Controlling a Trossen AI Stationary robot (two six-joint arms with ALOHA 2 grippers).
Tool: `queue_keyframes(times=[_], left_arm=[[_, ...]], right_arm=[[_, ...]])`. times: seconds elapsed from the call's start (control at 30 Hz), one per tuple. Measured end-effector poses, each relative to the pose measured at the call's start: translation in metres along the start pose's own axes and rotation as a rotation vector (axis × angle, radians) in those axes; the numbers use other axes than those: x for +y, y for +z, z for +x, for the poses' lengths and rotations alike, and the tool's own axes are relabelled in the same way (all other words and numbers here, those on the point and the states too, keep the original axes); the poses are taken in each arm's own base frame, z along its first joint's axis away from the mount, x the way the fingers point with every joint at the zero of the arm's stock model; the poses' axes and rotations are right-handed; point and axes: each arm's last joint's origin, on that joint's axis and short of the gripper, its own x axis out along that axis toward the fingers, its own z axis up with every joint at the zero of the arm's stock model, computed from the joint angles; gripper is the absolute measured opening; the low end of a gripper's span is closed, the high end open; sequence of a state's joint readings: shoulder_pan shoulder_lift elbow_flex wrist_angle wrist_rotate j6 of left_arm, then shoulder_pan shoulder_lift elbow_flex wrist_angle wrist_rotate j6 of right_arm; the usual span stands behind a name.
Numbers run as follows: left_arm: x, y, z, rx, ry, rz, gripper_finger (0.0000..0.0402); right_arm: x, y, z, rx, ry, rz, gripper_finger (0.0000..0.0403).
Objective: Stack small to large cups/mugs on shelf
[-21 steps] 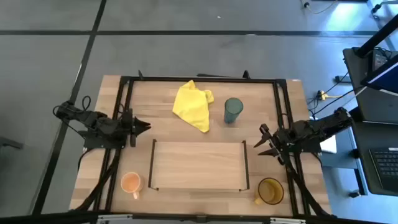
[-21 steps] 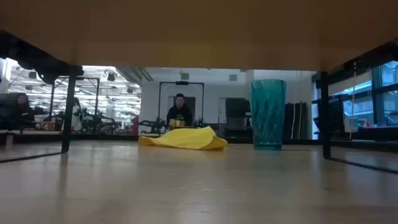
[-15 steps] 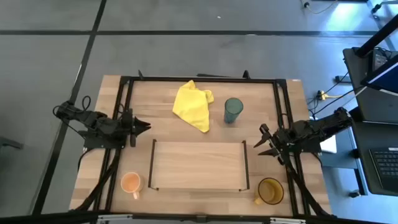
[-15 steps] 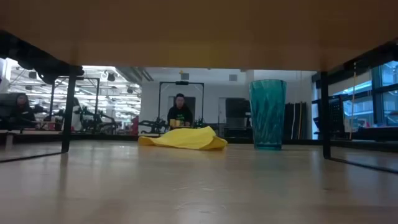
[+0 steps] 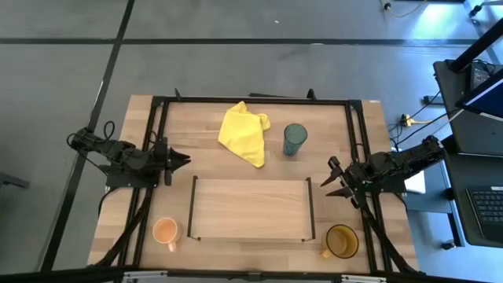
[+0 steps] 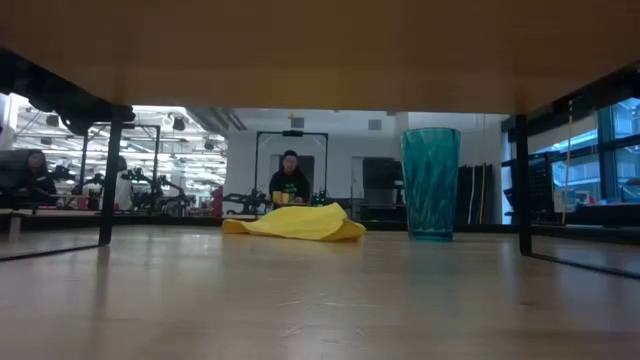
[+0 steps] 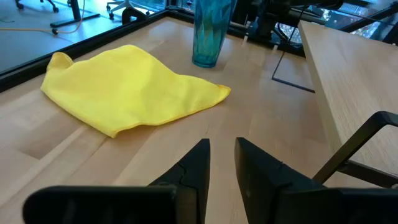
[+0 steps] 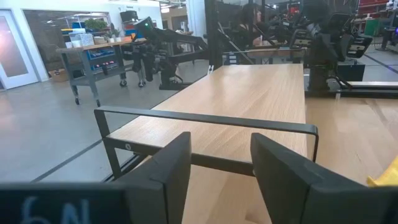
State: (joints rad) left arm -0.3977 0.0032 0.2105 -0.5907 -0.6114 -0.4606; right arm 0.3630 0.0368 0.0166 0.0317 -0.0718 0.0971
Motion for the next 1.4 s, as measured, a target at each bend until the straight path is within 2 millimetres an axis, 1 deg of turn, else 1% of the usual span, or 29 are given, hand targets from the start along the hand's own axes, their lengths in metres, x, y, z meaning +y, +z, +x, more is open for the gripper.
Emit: queue_keyframes(times=[0.97,1.13,1.33,1.4], left_arm=[[0.0,0.0001,-0.0001,0.0,0.0,0.0,0.0069],[0.0,0.0001,-0.0001,0.0,0.0,0.0,0.0069],[0.0,0.0,0.0,0.0,0.0,0.0,0.0069],[0.0,0.0,0.0,0.0,0.0,0.0,0.0069]], right_arm=[[0.0,0.0,0.0,0.0,0.0,-0.002,0.0168],[0.0,0.0,0.0,-0.001,-0.002,-0.125,0.0168],[0.0001,0.0013,0.0,-0.014,-0.001,-0.151,0.0168],[0.0,0.0021,0.0,-0.022,-0.005,-0.132,0.0168]])
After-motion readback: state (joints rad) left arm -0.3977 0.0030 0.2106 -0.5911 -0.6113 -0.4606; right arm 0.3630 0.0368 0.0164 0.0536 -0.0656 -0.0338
